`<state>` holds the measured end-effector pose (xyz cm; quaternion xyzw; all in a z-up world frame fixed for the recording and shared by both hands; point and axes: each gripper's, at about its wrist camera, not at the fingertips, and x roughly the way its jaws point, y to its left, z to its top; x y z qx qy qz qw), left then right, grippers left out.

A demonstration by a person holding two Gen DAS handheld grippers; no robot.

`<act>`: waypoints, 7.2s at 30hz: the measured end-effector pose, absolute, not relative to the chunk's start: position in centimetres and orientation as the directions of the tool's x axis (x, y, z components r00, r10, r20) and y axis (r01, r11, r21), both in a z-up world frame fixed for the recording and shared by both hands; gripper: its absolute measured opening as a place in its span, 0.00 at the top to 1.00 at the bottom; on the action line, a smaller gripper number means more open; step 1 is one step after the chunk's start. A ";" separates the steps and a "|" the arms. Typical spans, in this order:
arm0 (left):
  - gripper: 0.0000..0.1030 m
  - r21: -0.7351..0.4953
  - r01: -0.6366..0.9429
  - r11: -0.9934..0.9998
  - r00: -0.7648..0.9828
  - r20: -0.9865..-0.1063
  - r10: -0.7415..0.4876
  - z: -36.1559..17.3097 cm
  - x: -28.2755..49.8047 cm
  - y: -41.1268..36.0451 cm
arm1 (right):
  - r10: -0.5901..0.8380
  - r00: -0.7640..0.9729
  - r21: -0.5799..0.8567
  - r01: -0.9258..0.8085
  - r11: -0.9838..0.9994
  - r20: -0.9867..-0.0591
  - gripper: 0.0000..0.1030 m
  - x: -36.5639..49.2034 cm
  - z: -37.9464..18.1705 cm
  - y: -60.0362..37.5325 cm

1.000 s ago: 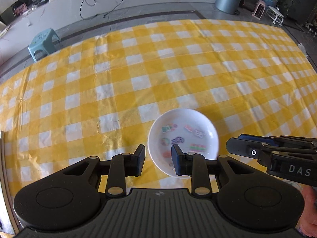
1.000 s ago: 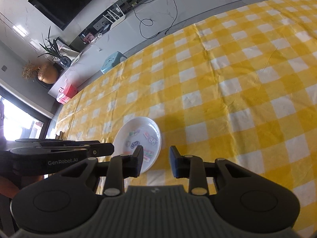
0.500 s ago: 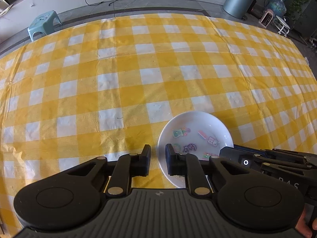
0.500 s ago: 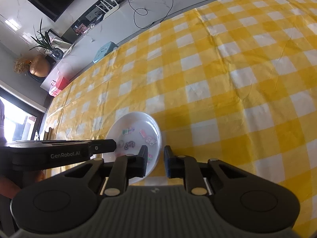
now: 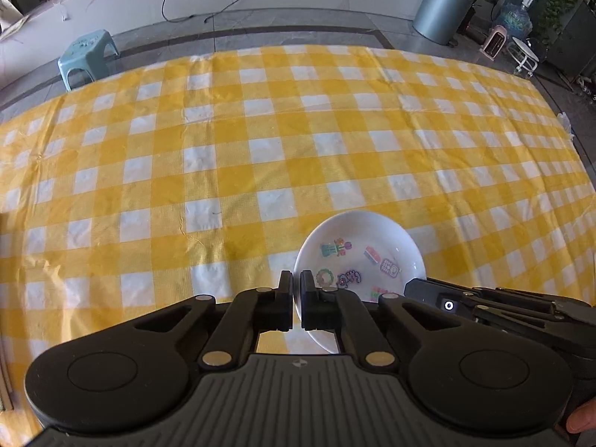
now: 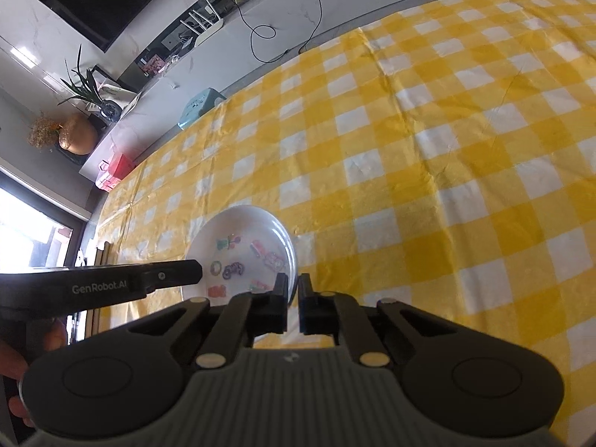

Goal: Organize plates and bowls
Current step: 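Carry the small white plate with both tools toward the plate stack, then lower the small white plate onto the glass plate with both tools, then open both tools and move them to the nested bowl stack rim, then close both tools on the bowl stack rim and lift it, then carry the bowl stack with both tools over the plate stack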

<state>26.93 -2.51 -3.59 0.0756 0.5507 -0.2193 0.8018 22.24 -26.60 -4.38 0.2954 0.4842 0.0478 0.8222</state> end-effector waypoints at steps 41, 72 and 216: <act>0.98 -0.317 0.232 0.919 0.397 -0.832 -0.387 -4.5 5.7 -6.1 | 0.186 0.624 0.474 0.334 0.815 -0.759 0.97 1.6 -0.9 -33.5; 0.89 -0.274 0.246 0.930 0.372 -0.859 -0.352 -6.8 6.0 -7.1 | 0.184 0.564 0.435 0.349 0.830 -0.805 0.94 2.9 -3.7 -33.2; 0.50 -0.531 -0.101 0.841 0.465 -0.773 -0.432 -4.3 6.3 10.3 | 0.467 0.458 0.607 0.227 0.761 -0.757 0.57 6.1 -0.9 -20.7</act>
